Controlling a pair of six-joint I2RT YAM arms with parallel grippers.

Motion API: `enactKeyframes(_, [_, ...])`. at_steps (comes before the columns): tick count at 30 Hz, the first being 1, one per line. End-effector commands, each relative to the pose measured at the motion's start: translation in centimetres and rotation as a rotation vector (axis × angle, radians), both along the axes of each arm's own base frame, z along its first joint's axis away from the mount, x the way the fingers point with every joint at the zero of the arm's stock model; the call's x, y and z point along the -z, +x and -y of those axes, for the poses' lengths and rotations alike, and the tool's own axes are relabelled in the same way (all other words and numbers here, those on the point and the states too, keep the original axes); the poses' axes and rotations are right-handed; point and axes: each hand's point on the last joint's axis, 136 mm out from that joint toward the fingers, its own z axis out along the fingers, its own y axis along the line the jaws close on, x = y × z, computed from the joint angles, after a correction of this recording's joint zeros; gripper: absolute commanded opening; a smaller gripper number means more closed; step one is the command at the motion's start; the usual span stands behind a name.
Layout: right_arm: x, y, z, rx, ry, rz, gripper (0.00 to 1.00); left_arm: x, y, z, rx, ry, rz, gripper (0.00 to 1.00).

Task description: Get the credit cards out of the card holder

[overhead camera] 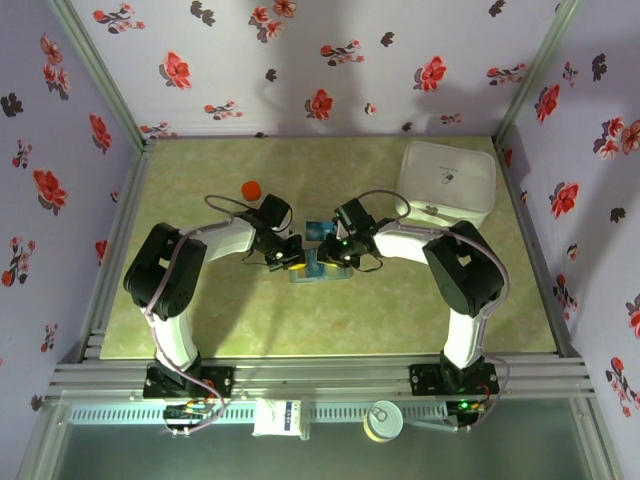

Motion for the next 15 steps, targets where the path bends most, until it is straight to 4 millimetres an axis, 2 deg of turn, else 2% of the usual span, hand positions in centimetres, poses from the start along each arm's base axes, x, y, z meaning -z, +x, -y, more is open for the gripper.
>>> enactKeyframes(1, [0.7,-0.1,-0.3,0.005,0.033,-0.029,0.26,1.1,-0.3,-0.7,0.006,0.058,-0.022,0.00])
enactKeyframes(15, [-1.2,0.0,-0.7,0.006,0.086,0.008,0.22,1.1,-0.2,-0.6,0.009,0.057,-0.026,0.00])
